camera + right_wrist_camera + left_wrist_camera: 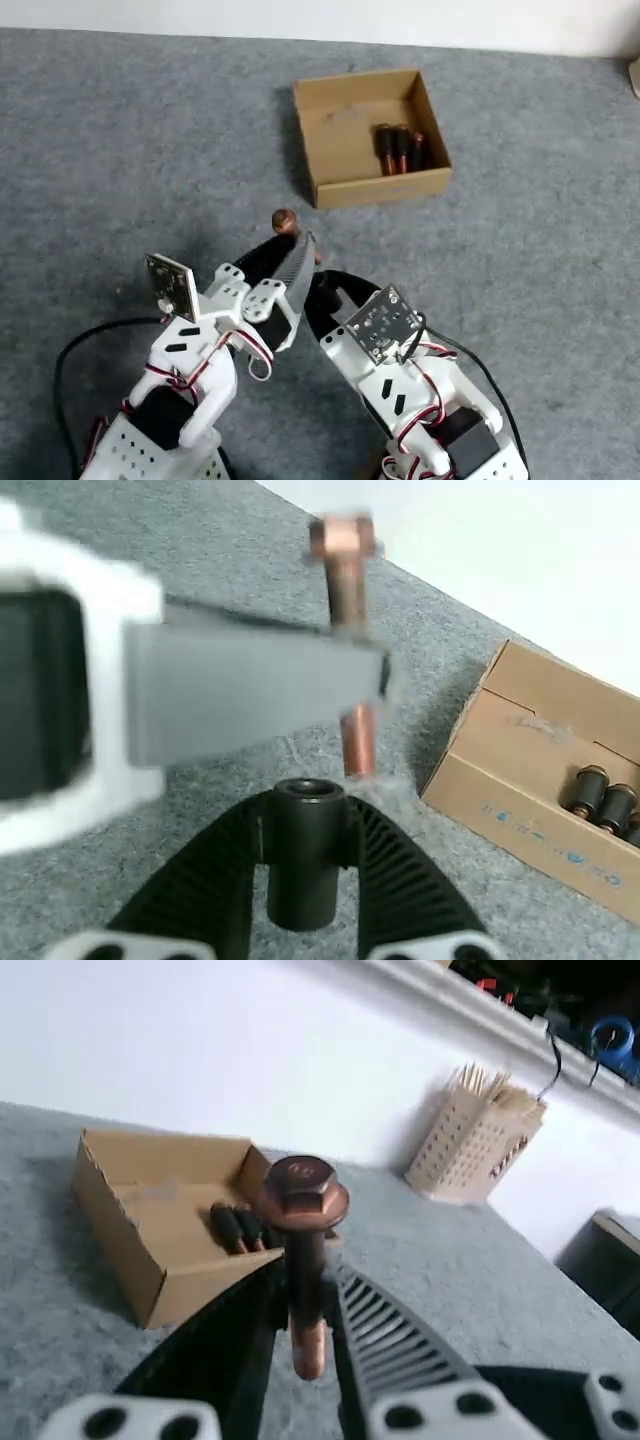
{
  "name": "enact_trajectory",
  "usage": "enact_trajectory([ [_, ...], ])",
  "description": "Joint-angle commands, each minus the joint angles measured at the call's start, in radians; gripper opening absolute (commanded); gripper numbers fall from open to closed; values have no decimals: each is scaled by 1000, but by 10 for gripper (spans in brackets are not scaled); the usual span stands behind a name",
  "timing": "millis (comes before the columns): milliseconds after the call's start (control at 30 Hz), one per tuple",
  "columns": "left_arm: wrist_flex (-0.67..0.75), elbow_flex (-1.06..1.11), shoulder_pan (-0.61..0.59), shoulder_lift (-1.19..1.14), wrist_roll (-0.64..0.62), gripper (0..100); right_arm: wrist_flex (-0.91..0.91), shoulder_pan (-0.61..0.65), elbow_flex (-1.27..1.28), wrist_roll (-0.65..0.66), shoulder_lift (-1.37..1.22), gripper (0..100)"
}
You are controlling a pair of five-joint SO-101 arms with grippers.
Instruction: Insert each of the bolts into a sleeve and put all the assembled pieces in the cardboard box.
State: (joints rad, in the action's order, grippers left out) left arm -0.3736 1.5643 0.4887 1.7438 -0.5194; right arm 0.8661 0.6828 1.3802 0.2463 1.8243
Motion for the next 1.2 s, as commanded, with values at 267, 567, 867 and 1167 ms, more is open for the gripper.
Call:
enact_trajectory([
  [267,29,-31,12,15,5,5,-8,-35,-7,8,13,5],
  [567,-95,-179,13,15,2,5,-21,-65,-5,8,13,5],
  [867,-227,-263,131,13,2,5,-21,-64,-5,8,13,5],
  [1167,-230,-208,168,13,9,5,-21,-64,-4,8,13,5],
])
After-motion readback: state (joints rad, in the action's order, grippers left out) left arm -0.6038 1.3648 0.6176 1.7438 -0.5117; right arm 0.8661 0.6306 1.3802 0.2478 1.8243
